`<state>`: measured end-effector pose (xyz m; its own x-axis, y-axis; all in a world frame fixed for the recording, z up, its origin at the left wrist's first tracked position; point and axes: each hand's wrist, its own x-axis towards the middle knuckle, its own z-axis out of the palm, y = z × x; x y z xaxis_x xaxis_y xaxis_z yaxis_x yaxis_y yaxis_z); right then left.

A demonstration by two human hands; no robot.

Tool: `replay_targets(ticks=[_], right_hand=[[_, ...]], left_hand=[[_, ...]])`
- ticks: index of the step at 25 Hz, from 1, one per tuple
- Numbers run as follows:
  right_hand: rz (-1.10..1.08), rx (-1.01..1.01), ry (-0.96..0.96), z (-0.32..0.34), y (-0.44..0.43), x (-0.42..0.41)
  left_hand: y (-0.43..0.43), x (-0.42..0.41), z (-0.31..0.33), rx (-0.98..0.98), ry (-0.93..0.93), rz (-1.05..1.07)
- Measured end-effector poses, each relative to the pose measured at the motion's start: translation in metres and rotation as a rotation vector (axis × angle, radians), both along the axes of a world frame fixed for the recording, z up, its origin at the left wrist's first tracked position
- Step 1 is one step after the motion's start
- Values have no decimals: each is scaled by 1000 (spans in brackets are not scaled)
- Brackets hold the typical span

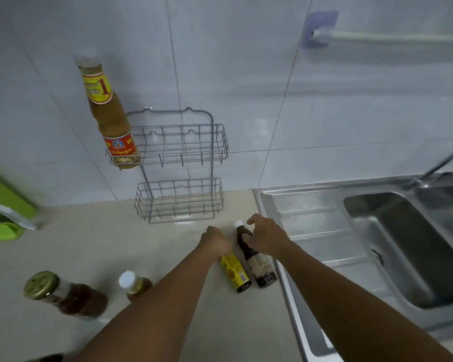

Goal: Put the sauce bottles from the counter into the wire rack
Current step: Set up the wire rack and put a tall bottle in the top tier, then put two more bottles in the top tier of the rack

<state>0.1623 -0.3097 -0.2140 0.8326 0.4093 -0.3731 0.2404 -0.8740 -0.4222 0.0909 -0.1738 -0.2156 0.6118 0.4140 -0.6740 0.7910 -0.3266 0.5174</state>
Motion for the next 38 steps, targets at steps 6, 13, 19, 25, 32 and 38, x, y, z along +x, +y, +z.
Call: replay_targets(ticks=[6, 13, 19, 25, 32, 38], right_hand=[[-60, -132, 20, -55, -18, -14], [-126, 122, 97, -38, -33, -6], [-106, 657, 53, 82, -6, 19], [98, 1033, -148, 213, 63, 43], [169, 962, -193, 222, 125, 64], [211, 870, -152, 192, 141, 70]], left_hand=[[-26, 2, -63, 14, 46, 283], [-30, -3, -38, -109, -237, 290], [14, -7, 85, 78, -675, 85], [87, -5, 235, 429, -1153, 251], [128, 16, 239, 550, -1124, 305], [133, 24, 196, 582, -1075, 293]])
